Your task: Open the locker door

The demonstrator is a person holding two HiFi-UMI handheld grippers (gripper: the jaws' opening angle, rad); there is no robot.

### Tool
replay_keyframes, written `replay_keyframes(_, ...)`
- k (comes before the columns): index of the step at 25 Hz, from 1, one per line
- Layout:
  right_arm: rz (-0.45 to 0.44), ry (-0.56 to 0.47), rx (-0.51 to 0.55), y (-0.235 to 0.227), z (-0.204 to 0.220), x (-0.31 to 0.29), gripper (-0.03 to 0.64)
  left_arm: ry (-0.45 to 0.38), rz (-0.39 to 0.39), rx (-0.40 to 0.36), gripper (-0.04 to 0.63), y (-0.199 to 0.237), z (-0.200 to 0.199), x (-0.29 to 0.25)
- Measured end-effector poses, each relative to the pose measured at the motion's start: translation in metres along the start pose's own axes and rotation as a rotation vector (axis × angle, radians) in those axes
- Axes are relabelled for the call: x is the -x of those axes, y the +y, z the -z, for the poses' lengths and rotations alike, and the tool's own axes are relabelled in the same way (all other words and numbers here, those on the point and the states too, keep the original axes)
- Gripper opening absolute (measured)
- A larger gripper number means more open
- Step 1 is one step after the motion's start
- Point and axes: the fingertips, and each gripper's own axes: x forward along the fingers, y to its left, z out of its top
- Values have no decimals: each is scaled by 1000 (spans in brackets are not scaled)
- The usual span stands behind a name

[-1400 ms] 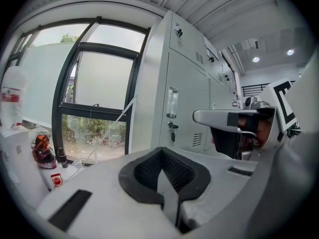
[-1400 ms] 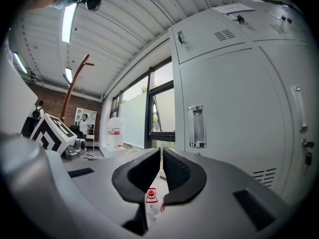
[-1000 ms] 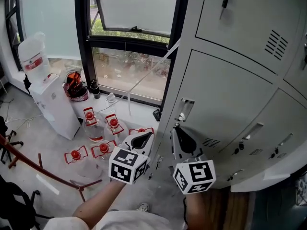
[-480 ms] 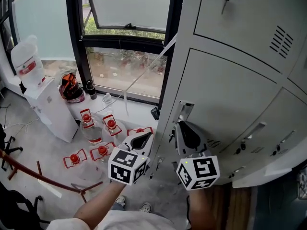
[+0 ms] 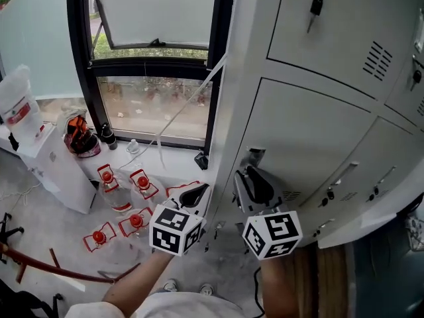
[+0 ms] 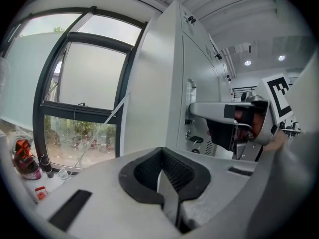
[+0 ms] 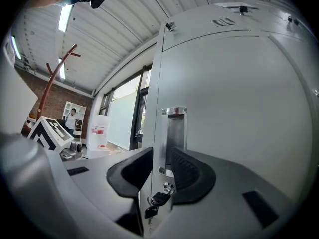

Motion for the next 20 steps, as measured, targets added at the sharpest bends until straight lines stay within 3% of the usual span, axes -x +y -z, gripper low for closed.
replay_keyframes(20,103,-6,-59,7,-2,-16,127,17,134,-28,6,15,3,7)
